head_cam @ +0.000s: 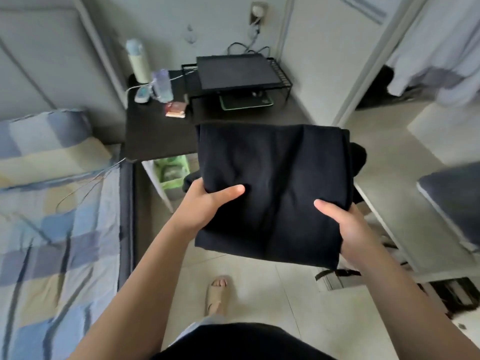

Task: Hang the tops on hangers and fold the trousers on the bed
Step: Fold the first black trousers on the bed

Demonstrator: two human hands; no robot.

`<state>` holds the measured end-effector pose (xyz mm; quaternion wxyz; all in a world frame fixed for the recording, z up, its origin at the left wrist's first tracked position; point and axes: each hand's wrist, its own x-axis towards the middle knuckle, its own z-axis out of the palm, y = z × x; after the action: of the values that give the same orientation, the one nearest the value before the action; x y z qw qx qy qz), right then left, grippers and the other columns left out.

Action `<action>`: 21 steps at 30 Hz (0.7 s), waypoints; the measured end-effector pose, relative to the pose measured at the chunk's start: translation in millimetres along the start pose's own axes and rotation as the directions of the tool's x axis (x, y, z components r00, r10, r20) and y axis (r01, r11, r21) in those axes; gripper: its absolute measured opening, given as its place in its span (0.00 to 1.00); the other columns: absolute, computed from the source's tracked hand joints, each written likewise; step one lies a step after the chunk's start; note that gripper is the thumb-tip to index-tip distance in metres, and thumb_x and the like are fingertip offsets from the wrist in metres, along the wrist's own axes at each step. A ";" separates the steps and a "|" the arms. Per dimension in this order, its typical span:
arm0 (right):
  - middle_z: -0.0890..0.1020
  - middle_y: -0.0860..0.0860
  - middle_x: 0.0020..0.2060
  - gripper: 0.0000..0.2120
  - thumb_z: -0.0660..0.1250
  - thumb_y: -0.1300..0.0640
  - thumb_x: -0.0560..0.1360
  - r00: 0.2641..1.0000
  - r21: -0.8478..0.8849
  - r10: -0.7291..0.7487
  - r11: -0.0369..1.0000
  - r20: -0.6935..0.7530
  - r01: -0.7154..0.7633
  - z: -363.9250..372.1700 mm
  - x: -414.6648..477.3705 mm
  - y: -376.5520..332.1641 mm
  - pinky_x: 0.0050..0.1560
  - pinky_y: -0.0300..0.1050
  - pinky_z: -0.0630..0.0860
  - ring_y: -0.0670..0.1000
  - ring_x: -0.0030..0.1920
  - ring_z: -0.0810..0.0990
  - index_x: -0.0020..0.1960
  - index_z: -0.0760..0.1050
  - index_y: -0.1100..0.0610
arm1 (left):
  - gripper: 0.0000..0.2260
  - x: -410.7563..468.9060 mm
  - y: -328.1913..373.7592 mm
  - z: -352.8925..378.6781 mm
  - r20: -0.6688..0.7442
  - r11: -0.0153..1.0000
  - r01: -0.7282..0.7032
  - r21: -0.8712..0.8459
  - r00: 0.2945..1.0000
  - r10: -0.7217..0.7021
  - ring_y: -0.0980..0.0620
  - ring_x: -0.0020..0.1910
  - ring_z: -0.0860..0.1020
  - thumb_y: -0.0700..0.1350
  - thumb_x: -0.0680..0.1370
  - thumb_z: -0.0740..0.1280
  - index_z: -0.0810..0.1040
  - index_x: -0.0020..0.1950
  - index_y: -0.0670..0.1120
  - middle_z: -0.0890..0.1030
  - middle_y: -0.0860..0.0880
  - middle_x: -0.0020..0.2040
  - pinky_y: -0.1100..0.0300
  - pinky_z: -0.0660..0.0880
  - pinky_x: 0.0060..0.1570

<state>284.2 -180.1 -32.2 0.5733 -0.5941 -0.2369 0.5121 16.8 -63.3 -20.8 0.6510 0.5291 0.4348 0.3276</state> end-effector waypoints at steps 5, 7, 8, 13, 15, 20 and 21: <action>0.85 0.51 0.58 0.28 0.78 0.55 0.66 0.977 0.098 0.022 0.995 -0.211 -0.001 -27.2 28.3 -16.3 0.47 0.49 0.83 0.56 0.56 0.85 0.65 0.78 0.50 | 0.13 94.0 22.5 36.4 0.192 0.999 0.013 0.045 0.981 -0.022 0.57 0.52 0.85 0.48 0.71 0.80 0.85 0.54 0.50 0.87 0.54 0.51 0.66 0.80 0.46; 0.85 0.50 0.58 0.25 0.77 0.53 0.68 0.959 0.116 0.039 0.993 -0.282 -0.006 -40.7 31.1 -19.7 0.44 0.48 0.84 0.55 0.55 0.85 0.64 0.78 0.47 | 0.12 125.2 26.2 55.1 0.291 0.997 0.035 0.074 0.955 -0.055 0.58 0.50 0.85 0.49 0.72 0.79 0.85 0.53 0.50 0.87 0.55 0.50 0.69 0.79 0.43; 0.85 0.50 0.58 0.26 0.77 0.52 0.67 0.946 0.119 0.047 0.993 -0.320 -0.009 -46.9 31.3 -21.1 0.44 0.48 0.84 0.55 0.54 0.85 0.64 0.78 0.47 | 0.13 138.8 28.1 65.8 0.341 0.995 0.049 0.088 0.937 -0.076 0.57 0.50 0.85 0.50 0.71 0.79 0.85 0.54 0.50 0.87 0.55 0.51 0.68 0.80 0.43; 0.86 0.52 0.56 0.32 0.79 0.49 0.63 0.841 0.182 0.097 0.983 -0.532 0.002 -80.7 21.5 -24.9 0.42 0.48 0.84 0.57 0.53 0.86 0.66 0.76 0.50 | 0.19 186.4 33.0 133.2 0.519 0.975 0.115 0.189 0.832 -0.198 0.55 0.50 0.85 0.53 0.71 0.78 0.83 0.59 0.52 0.87 0.56 0.51 0.56 0.81 0.52; 0.86 0.53 0.55 0.29 0.78 0.50 0.65 0.802 0.213 0.105 0.977 -0.589 0.029 -98.4 17.3 -25.8 0.42 0.49 0.84 0.58 0.52 0.86 0.65 0.77 0.51 | 0.21 199.1 32.7 165.3 0.564 0.964 0.114 0.239 0.792 -0.234 0.57 0.49 0.85 0.55 0.70 0.78 0.82 0.61 0.54 0.86 0.58 0.51 0.56 0.81 0.52; 0.86 0.54 0.55 0.27 0.78 0.52 0.65 0.722 0.302 0.140 0.948 -0.678 0.099 -152.7 15.5 -25.1 0.42 0.50 0.84 0.59 0.52 0.86 0.63 0.78 0.52 | 0.22 224.7 30.7 250.0 0.637 0.941 0.094 0.325 0.714 -0.292 0.56 0.50 0.85 0.56 0.70 0.78 0.81 0.63 0.54 0.86 0.56 0.52 0.55 0.82 0.53; 0.86 0.54 0.55 0.27 0.78 0.52 0.65 0.715 0.306 0.142 0.946 -0.685 0.105 -159.4 17.6 -24.8 0.43 0.51 0.84 0.59 0.53 0.86 0.64 0.78 0.51 | 0.22 228.3 30.7 258.9 0.641 0.937 0.093 0.338 0.706 -0.301 0.55 0.49 0.85 0.56 0.71 0.78 0.81 0.63 0.53 0.86 0.56 0.51 0.56 0.82 0.52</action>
<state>438.5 -229.0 -44.2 0.7039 -0.6433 0.0905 0.2871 347.1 41.4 -24.9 0.7145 0.6486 0.2607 -0.0277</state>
